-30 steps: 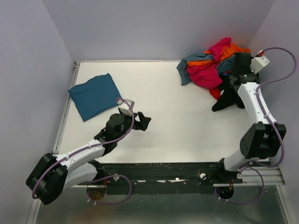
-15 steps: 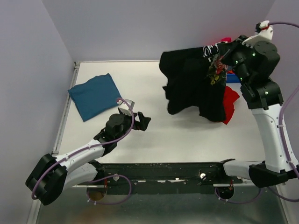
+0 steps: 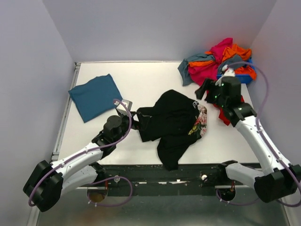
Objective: Fold and stack the t-shirts
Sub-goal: Move the tshirt to the center of the board
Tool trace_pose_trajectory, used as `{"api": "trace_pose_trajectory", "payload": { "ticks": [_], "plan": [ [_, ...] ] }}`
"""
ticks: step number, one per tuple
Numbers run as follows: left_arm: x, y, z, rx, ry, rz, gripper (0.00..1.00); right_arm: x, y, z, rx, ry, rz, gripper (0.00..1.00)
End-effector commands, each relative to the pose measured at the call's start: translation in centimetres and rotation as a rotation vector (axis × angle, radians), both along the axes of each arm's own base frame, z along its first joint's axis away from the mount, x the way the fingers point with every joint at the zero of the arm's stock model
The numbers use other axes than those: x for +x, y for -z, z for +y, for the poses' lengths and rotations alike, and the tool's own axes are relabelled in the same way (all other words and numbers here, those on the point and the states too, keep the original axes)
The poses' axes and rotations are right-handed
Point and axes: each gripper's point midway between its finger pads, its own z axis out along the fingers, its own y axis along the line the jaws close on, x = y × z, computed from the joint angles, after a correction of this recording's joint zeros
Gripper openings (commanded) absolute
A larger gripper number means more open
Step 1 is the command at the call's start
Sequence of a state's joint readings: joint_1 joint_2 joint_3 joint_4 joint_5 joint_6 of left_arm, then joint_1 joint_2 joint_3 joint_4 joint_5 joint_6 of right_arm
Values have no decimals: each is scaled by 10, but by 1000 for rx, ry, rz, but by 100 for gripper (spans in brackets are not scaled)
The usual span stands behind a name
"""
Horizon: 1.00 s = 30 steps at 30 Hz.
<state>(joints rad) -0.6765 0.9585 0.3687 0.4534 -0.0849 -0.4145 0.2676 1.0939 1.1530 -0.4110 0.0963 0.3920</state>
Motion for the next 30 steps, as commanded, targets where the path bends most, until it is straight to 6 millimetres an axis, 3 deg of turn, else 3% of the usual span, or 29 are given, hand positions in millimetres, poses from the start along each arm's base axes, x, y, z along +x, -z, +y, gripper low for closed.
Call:
{"api": "trace_pose_trajectory", "payload": {
  "ticks": [1,4,7,17,22,25,27,29,30],
  "plan": [
    [2,12,-2,34,4,22,99,-14,73,31,39,-181,116,84],
    [6,20,-10,57,24,56,98,-19,111,39,46,-222,191,81],
    [11,27,-21,86,57,88,94,-24,137,46,63,-256,246,80],
    [42,50,-39,203,24,247,89,-37,196,58,48,-276,405,77],
    [55,60,-49,224,8,312,80,-36,214,62,47,-276,458,59],
    [62,66,-54,250,1,348,80,-38,217,65,44,-287,476,35],
    [66,74,-59,266,3,380,80,-38,212,65,46,-284,454,14],
    [69,81,-62,275,-4,410,80,-40,206,62,45,-279,427,3],
    [71,82,-63,277,-7,422,80,-40,204,60,43,-271,415,2]
  ]
}}
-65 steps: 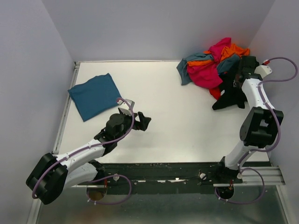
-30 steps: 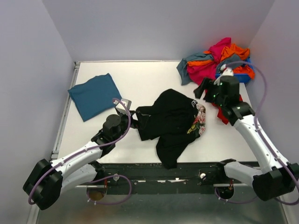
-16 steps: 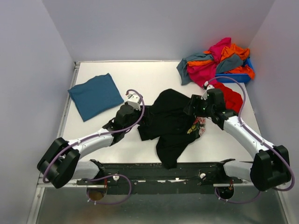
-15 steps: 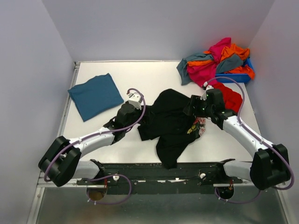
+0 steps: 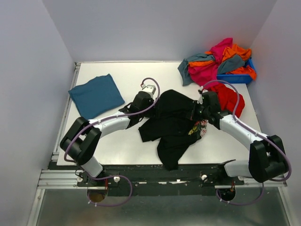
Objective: Fold and stack the t-shirts
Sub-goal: Move the tshirt to the center of the board, then flatten out the tshirt
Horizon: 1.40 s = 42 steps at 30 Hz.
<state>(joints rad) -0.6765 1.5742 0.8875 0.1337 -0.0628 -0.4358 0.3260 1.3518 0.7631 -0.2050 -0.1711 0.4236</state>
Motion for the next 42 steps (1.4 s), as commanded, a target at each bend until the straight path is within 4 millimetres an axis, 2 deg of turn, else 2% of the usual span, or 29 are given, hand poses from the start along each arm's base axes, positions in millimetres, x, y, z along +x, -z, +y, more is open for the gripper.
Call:
{"api": "trace_pose_trajectory", "payload": {
  "ticks": [1,3,6,10,12,15,18,22,27,30,31,32,36,38,42],
  "plan": [
    [2,20,-4,48,-20,94,77,-2,-15,-1,16,6,-71,2],
    [9,23,-8,56,-35,113,73,-2,-17,-2,17,15,-83,1],
    [14,41,2,128,-111,178,73,-4,-18,-1,27,11,-94,1],
    [22,61,3,189,-147,231,72,-4,-20,-2,30,16,-105,1],
    [23,67,-2,197,-126,249,51,-4,-22,-2,33,13,-109,1],
    [27,71,-5,207,-110,267,2,-1,-30,-3,30,32,-122,1],
    [39,54,5,203,-162,239,0,4,-41,-15,-3,100,-135,1],
    [64,7,23,92,-213,176,0,15,-69,-33,-48,199,-179,1],
    [91,-51,51,21,-283,110,0,36,-131,-47,-14,254,-250,1],
    [100,-91,68,-16,-324,54,0,52,-178,-59,18,285,-324,1],
    [103,-101,75,-26,-341,44,0,56,-192,-57,44,261,-337,1],
    [106,-122,79,-51,-348,14,0,62,-222,-57,64,254,-378,1],
    [113,-184,107,-97,-403,-55,0,77,-293,-55,90,199,-445,1],
    [112,-226,121,-123,-428,-111,0,72,-338,-53,105,176,-510,1],
    [91,-301,147,-166,-467,-229,0,47,-402,-42,162,84,-629,1]
  ]
}}
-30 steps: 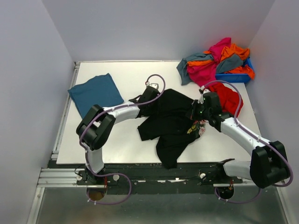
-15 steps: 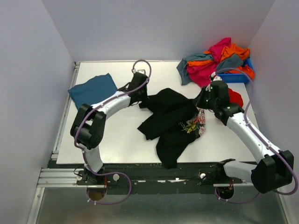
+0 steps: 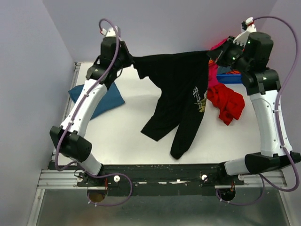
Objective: Fold and stack the t-shirts
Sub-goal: Flatten out the tshirt
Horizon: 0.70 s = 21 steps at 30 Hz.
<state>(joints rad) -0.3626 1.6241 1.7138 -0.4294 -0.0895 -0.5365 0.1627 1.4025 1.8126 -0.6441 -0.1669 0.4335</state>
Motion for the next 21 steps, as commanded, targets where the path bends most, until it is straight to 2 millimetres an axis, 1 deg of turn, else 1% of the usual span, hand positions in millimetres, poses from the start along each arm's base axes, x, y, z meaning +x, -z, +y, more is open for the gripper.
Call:
{"api": "trace_pose_trajectory", "payload": {
  "ticks": [1,3,5,6,7,8,9,10,11,12,14,16,18,19,20,21],
  "plan": [
    [-39,-80,51,16,-96,-87,0,-43,-65,5,-4,-109,-125,1],
    [-56,-107,57,10,-93,-131,0,-63,-78,17,16,-204,-158,1],
    [-73,-122,63,3,-94,-159,0,-82,-76,31,43,-306,-162,1],
    [-81,-124,65,-3,-94,-164,0,-87,-64,39,64,-357,-140,2],
    [-93,-128,68,-15,-91,-181,0,-95,-55,45,84,-403,-128,2],
    [-101,-123,68,-23,-84,-180,0,-96,-37,49,100,-422,-94,2],
    [-106,-111,69,-22,-82,-163,0,-99,-21,50,110,-428,-65,2],
    [-112,-103,70,-27,-79,-155,0,-100,2,52,119,-430,-27,1],
    [-117,-88,71,-27,-79,-136,0,-100,30,56,124,-437,21,1],
    [-122,-75,72,-27,-80,-119,0,-101,51,58,129,-442,54,1],
    [-130,-44,73,-26,-76,-77,0,-103,108,61,133,-445,167,1],
    [-138,-19,73,-28,-66,-38,0,-105,152,60,131,-431,256,1],
    [-144,4,70,-34,-52,-3,0,-105,185,57,121,-405,314,1],
    [-146,15,69,-35,-46,12,0,-106,197,55,117,-395,336,3],
    [-147,24,68,-34,-39,22,0,-106,209,55,116,-394,351,10],
    [-148,33,70,-29,-45,34,0,-107,220,56,119,-398,369,28]
  ]
}}
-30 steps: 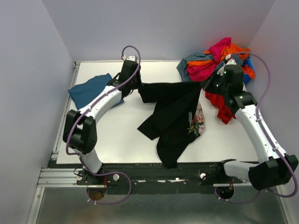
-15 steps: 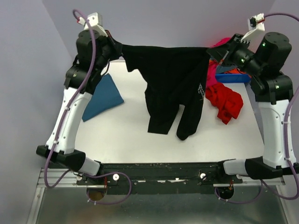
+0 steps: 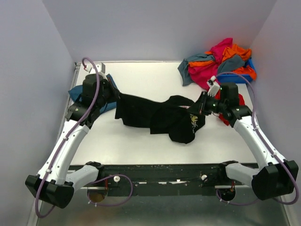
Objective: Fold and stack the t-shirts
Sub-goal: Flatten out the tshirt
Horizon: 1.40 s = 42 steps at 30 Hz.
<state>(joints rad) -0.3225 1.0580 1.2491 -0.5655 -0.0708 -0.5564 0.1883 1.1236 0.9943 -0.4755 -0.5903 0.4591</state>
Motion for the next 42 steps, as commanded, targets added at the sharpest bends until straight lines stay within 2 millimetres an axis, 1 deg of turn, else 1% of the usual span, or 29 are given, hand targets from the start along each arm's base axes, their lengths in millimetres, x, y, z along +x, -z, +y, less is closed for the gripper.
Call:
{"api": "trace_pose_trajectory", "payload": {
  "ticks": [1,2,3,4,6,8,10,12,15,17,20,23,26,30,31,32,33,34,36,37,39,42],
  "plan": [
    [-4,25,8,-3,-31,9,0,1,27,4,6,-20,-20,50],
    [-5,32,10,5,-41,23,0,-4,39,9,14,-43,-5,60],
    [-6,41,12,16,-49,39,0,-11,54,14,3,-50,23,67],
    [-7,48,15,25,-62,48,0,-17,71,17,-28,-45,43,69],
    [-8,59,26,47,-111,60,0,-27,99,16,-94,-12,94,70],
    [-9,68,41,71,-181,80,0,-36,122,11,-125,15,146,70],
    [-10,73,59,81,-263,103,0,-40,138,1,-166,73,180,65],
    [-11,71,74,76,-331,107,0,-42,152,-15,-220,157,213,63],
    [-15,66,92,67,-412,92,0,-45,166,-38,-296,281,253,62],
    [-15,65,94,65,-420,90,0,-48,172,-53,-341,369,268,58],
    [-14,70,93,63,-413,103,0,-52,176,-64,-360,431,273,53],
    [-14,73,90,53,-405,111,0,-59,184,-66,-357,441,301,51],
    [-13,70,91,46,-408,101,0,-61,195,-64,-354,438,326,50],
    [-13,68,89,40,-396,96,0,-62,205,-46,-307,363,375,49],
    [-13,68,88,40,-396,97,0,-61,207,-43,-297,352,383,47],
    [-12,67,88,40,-394,95,0,-61,211,-40,-294,343,400,43],
    [-12,68,89,41,-396,98,0,-60,212,-39,-293,342,406,35],
    [-12,68,88,42,-396,99,0,-60,211,-40,-298,344,407,23],
    [-11,68,89,43,-397,100,0,-57,205,-49,-343,380,404,4],
    [-10,67,89,45,-401,101,0,-51,195,-55,-366,412,380,1],
    [-9,62,91,47,-411,96,0,-39,171,-70,-417,477,311,1],
    [-4,55,94,54,-422,93,0,-19,121,-87,-445,559,206,1]
  ]
}}
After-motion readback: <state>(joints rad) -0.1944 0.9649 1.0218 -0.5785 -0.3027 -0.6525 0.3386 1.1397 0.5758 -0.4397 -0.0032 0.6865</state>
